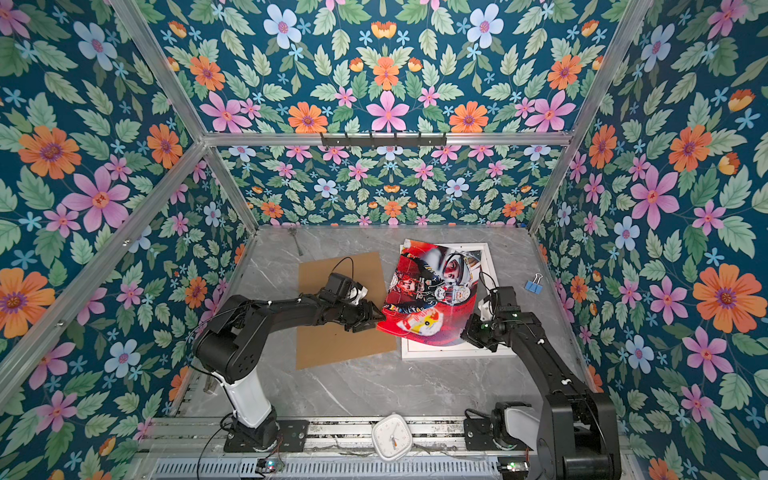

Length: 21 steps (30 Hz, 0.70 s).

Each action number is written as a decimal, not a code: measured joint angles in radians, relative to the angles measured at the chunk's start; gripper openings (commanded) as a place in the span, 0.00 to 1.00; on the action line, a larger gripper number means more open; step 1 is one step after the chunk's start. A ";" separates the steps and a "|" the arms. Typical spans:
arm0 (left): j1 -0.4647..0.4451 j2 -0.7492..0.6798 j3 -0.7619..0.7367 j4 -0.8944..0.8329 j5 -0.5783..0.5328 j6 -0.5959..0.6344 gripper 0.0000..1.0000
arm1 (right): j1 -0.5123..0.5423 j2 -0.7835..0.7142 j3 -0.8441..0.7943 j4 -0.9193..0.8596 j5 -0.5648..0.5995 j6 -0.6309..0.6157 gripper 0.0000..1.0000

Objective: Put the photo into the frame
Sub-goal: 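Carry the red poster over the white frame with both grippers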

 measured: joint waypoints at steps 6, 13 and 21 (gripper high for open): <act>-0.012 0.020 0.035 0.002 -0.002 -0.018 0.46 | 0.000 -0.003 0.000 0.000 -0.003 0.000 0.00; -0.028 0.026 0.047 0.003 -0.002 -0.027 0.36 | 0.000 -0.003 0.000 0.001 -0.005 0.000 0.00; -0.029 0.029 0.049 0.017 0.002 -0.043 0.18 | 0.000 -0.006 0.000 0.003 -0.012 0.000 0.00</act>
